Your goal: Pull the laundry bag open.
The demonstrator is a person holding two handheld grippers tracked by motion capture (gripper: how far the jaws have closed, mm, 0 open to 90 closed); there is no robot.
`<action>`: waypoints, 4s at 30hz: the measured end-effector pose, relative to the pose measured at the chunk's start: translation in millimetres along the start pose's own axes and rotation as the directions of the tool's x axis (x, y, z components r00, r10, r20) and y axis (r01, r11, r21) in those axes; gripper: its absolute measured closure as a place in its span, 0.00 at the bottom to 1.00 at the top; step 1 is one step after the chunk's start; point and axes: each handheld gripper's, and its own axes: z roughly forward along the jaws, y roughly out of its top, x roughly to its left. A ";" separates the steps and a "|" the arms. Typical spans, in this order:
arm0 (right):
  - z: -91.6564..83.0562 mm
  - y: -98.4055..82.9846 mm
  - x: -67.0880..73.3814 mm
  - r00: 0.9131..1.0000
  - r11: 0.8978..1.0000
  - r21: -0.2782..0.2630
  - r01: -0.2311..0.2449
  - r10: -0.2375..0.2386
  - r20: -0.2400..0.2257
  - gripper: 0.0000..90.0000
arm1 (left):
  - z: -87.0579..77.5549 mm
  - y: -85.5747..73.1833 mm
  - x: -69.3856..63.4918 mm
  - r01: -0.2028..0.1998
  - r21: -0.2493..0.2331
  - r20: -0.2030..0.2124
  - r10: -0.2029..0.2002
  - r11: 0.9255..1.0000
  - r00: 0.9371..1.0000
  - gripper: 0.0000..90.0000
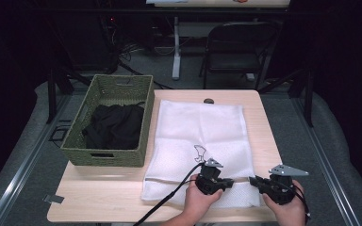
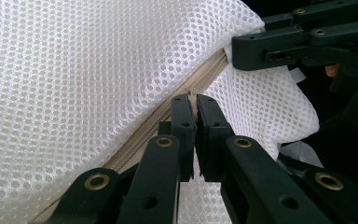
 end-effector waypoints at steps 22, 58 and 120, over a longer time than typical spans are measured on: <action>-1.0 -0.6 -5.7 0.999 0.999 0.011 -0.039 0.039 0.018 0.91 | -13.6 -4.1 8.5 0.013 -0.010 -0.024 -0.013 1.000 1.000 0.97; 4.3 1.7 2.5 1.000 1.000 0.019 -0.009 0.009 -0.005 0.92 | -27.3 -14.4 16.0 0.025 -0.015 -0.029 -0.025 1.000 0.999 0.97; 2.8 1.3 -0.4 0.998 0.999 0.031 0.012 -0.014 0.056 0.92 | -82.3 -40.9 54.5 0.079 -0.049 -0.140 -0.085 0.996 0.986 0.97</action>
